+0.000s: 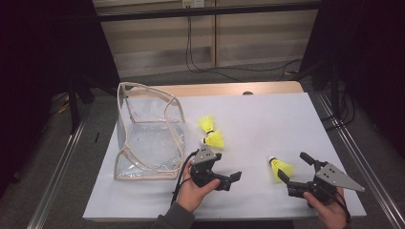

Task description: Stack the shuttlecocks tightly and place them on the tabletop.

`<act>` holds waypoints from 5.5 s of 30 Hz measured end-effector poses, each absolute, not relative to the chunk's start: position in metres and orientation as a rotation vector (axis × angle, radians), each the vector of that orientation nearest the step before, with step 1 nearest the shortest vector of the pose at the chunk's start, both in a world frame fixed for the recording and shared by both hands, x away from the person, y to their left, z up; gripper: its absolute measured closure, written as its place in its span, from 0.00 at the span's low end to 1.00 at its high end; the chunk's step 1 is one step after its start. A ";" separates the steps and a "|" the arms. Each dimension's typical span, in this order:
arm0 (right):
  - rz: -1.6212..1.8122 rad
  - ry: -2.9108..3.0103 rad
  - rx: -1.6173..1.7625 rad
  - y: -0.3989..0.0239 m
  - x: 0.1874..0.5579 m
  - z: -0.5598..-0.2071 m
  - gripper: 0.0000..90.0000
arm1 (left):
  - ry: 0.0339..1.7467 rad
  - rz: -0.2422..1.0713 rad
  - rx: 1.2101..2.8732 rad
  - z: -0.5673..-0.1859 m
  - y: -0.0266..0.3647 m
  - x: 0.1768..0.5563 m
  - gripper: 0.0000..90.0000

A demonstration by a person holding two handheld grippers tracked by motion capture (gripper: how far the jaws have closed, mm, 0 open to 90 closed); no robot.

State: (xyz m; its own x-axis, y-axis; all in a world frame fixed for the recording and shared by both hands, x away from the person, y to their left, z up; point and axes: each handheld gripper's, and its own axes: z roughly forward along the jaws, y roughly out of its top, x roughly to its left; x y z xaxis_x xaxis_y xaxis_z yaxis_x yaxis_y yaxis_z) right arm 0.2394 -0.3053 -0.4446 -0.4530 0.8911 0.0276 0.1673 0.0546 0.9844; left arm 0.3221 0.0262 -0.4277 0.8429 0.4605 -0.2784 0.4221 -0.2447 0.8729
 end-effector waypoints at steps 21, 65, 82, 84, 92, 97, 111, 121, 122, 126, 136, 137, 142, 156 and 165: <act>1.451 1.697 1.065 -0.305 0.239 -0.444 0.02 | 0.577 -0.005 1.928 -0.430 0.035 0.315 0.03; 1.449 1.700 1.058 -0.304 0.239 -0.443 0.02 | 0.525 0.006 1.971 -0.427 0.070 0.307 0.03; 1.445 1.702 1.054 -0.304 0.239 -0.443 0.02 | 0.519 0.008 1.975 -0.425 0.078 0.304 0.04; 1.445 1.702 1.054 -0.304 0.239 -0.443 0.02 | 0.513 0.007 1.980 -0.425 0.080 0.304 0.05; 1.444 1.702 1.053 -0.304 0.239 -0.443 0.02 | 0.507 -0.003 1.986 -0.424 0.083 0.302 0.06; 1.445 1.702 1.054 -0.304 0.239 -0.443 0.02 | 0.506 -0.012 1.989 -0.425 0.085 0.300 0.07; 1.442 1.702 1.051 -0.304 0.239 -0.443 0.02 | 0.524 0.017 1.998 -0.425 0.100 0.296 0.04; 1.440 1.703 1.050 -0.304 0.239 -0.443 0.02 | 0.524 0.027 1.997 -0.424 0.108 0.295 0.05; 1.440 1.703 1.049 -0.304 0.239 -0.443 0.02 | 0.527 0.027 1.997 -0.424 0.109 0.294 0.05; 1.439 1.703 1.051 -0.304 0.239 -0.443 0.02 | 0.533 0.025 1.990 -0.423 0.112 0.293 0.05; 1.439 1.706 1.052 -0.303 0.239 -0.443 0.02 | 0.526 0.034 1.992 -0.422 0.121 0.292 0.06; 1.440 1.706 1.051 -0.303 0.239 -0.444 0.02 | 0.526 0.036 1.994 -0.422 0.121 0.292 0.07; 1.439 1.704 1.052 -0.304 0.239 -0.443 0.02 | 0.526 0.030 1.990 -0.421 0.125 0.291 0.08; 1.439 1.704 1.046 -0.304 0.238 -0.443 0.03 | 0.527 0.042 1.987 -0.420 0.134 0.290 0.10; 1.438 1.701 1.046 -0.303 0.238 -0.443 0.03 | 0.528 0.047 1.980 -0.420 0.139 0.289 0.11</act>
